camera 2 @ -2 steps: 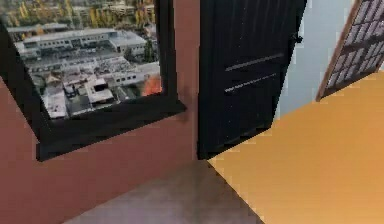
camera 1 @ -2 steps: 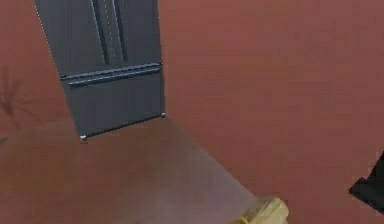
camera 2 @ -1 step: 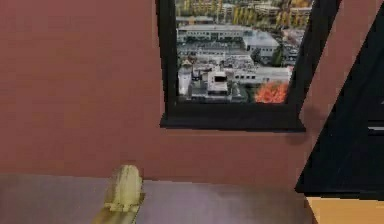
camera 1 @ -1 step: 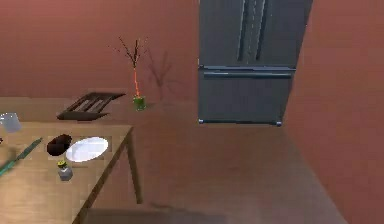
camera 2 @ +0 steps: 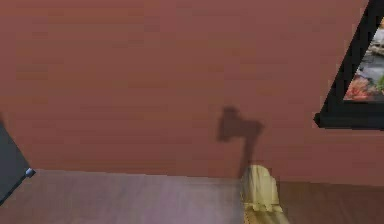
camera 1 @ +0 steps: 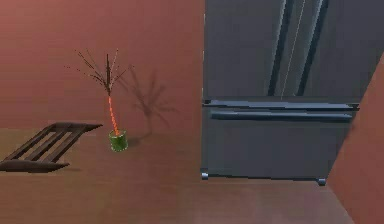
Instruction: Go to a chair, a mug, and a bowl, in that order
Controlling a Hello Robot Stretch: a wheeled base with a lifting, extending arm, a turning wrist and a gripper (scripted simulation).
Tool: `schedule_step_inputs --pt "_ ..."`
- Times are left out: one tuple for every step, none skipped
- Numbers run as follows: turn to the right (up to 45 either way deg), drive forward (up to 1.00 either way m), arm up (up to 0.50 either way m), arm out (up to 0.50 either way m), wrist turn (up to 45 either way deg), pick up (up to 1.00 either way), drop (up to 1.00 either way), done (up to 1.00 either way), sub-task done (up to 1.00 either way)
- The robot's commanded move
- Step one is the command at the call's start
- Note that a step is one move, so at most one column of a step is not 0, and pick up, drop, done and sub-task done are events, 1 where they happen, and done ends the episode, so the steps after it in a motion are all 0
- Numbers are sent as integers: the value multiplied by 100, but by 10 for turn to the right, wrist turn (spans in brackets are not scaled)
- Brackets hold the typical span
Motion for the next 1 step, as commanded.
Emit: schedule_step_inputs --pt "-60 0 0 0 0 0 0 0 0"
